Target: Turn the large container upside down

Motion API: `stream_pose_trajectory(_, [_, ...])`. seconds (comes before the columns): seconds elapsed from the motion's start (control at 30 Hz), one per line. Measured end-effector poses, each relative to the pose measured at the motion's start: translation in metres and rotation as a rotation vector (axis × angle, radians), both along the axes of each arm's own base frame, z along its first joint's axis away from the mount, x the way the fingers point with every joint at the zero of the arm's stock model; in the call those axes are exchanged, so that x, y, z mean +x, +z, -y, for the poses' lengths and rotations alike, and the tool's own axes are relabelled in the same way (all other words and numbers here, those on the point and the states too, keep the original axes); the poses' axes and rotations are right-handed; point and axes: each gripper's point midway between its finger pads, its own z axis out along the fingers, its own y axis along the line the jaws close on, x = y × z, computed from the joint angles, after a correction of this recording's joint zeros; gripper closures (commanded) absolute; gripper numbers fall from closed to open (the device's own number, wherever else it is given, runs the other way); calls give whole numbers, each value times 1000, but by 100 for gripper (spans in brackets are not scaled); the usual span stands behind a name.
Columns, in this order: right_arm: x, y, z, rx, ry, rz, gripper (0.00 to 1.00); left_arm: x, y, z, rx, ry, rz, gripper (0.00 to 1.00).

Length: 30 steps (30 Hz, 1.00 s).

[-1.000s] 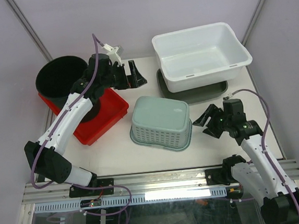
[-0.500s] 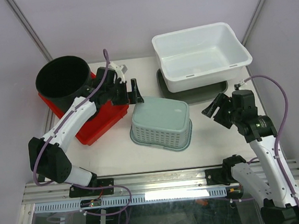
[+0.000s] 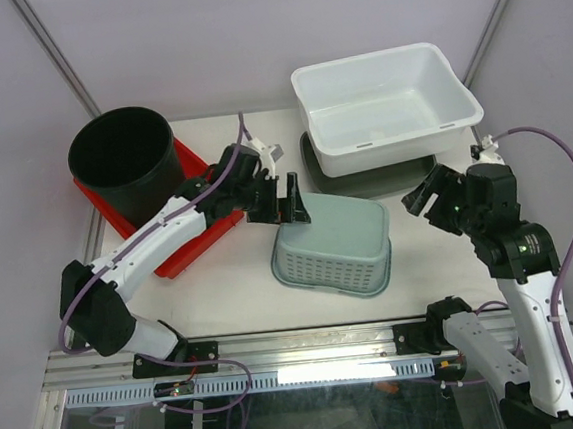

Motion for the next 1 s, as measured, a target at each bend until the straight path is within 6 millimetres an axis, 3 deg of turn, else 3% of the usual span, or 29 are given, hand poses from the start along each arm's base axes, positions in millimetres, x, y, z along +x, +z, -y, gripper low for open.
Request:
stream_pose_trajectory(0.1, [-3,15,3,-21,11,34,27,-7,-2,22,-29,-38,-17,1])
stream_pose_trajectory(0.23, [-9,30,2,-42,51,80,30,0,-13,35,-44,-34,-46,1])
stream_pose_trajectory(0.33, [-14,31,-11,-39,165,91,30,7,-16,42,-50,-40,-57,1])
stream_pose_trajectory(0.43, [-19,29,-30,-17,299,76,30,21,-4,43,-62,-35,-38,1])
stream_pose_trajectory(0.6, [-19,25,-58,40,487,38,32,61,33,14,-104,45,53,1])
stream_pose_trajectory(0.73, [-16,24,-83,75,613,28,31,71,52,-16,-93,113,104,1])
stream_pose_trajectory(0.9, [-34,11,-158,-15,899,-19,30,71,81,-34,-86,158,139,1])
stream_pose_trajectory(1.0, [-26,3,-193,-140,941,-43,33,86,103,-51,-80,246,201,1])
